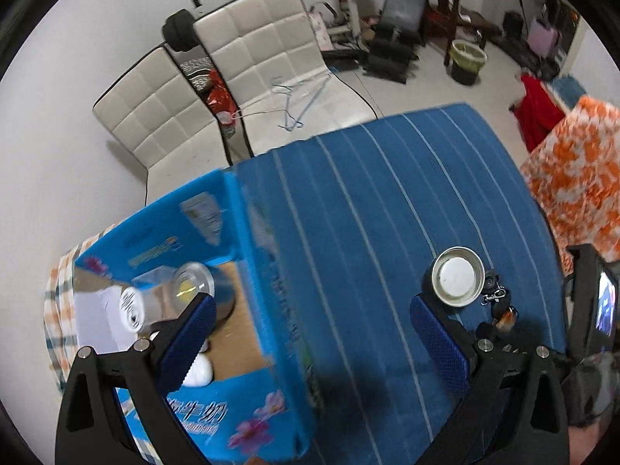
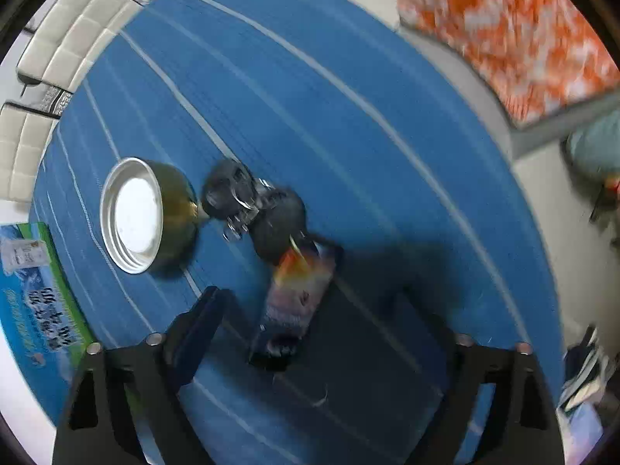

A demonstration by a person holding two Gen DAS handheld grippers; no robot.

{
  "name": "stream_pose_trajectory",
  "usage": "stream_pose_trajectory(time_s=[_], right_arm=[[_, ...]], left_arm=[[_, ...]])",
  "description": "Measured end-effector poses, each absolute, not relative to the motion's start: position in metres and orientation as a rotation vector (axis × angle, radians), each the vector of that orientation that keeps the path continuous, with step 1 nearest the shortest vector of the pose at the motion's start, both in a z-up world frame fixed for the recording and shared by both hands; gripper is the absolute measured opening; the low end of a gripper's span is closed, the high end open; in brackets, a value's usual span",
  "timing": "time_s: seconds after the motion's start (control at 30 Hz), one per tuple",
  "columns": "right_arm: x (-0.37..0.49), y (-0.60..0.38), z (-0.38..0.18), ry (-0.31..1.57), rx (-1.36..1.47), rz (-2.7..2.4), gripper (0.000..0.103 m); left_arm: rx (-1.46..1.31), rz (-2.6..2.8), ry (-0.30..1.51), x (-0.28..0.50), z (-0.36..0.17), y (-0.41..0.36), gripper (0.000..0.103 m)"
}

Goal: Organize rigid objects
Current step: 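Grasp the silver tin with the left tool while the right tool grasps the blue tube, then carry the silver tin and blue tube over the blue box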

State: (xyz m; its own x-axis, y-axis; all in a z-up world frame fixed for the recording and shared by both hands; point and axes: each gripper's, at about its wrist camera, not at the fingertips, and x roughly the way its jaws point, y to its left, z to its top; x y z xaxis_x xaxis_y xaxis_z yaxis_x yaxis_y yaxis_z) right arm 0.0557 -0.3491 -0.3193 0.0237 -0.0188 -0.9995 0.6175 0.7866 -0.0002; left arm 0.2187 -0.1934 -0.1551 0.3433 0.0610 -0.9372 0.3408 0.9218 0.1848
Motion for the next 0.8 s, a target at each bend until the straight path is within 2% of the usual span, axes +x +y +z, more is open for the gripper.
stream_pose_trajectory(time_s=[0.07, 0.13, 0.47, 0.7, 0.73, 0.77, 0.8], right_arm=[[0.057, -0.345, -0.317, 1.490, 0.422, -0.556, 0.050], [0.057, -0.349, -0.313, 1.499, 0.393, -0.536, 0.027], [0.053, -0.400, -0.299, 1.499, 0.417, -0.504, 0.027], [0.065, -0.400, -0.305, 1.519, 0.405, -0.471, 0.027], [0.066, -0.399, -0.305, 1.520, 0.401, -0.470, 0.027], [0.067, -0.399, -0.306, 1.521, 0.394, -0.470, 0.027], [0.068, -0.400, -0.306, 1.522, 0.408, -0.507, 0.027]], left_arm=[[0.404, -0.198, 1.234, 0.222, -0.165, -0.204, 0.103], [0.416, -0.214, 1.260, 0.225, -0.174, -0.212, 0.103], [0.288, -0.416, 1.520, 0.235, -0.236, -0.261, 0.103], [0.344, -0.460, 1.597, 0.237, -0.278, -0.298, 0.102], [0.345, -0.466, 1.600, 0.237, -0.283, -0.300, 0.096], [0.349, -0.467, 1.599, 0.237, -0.285, -0.300, 0.084], [0.329, -0.472, 1.584, 0.238, -0.285, -0.299, 0.081]])
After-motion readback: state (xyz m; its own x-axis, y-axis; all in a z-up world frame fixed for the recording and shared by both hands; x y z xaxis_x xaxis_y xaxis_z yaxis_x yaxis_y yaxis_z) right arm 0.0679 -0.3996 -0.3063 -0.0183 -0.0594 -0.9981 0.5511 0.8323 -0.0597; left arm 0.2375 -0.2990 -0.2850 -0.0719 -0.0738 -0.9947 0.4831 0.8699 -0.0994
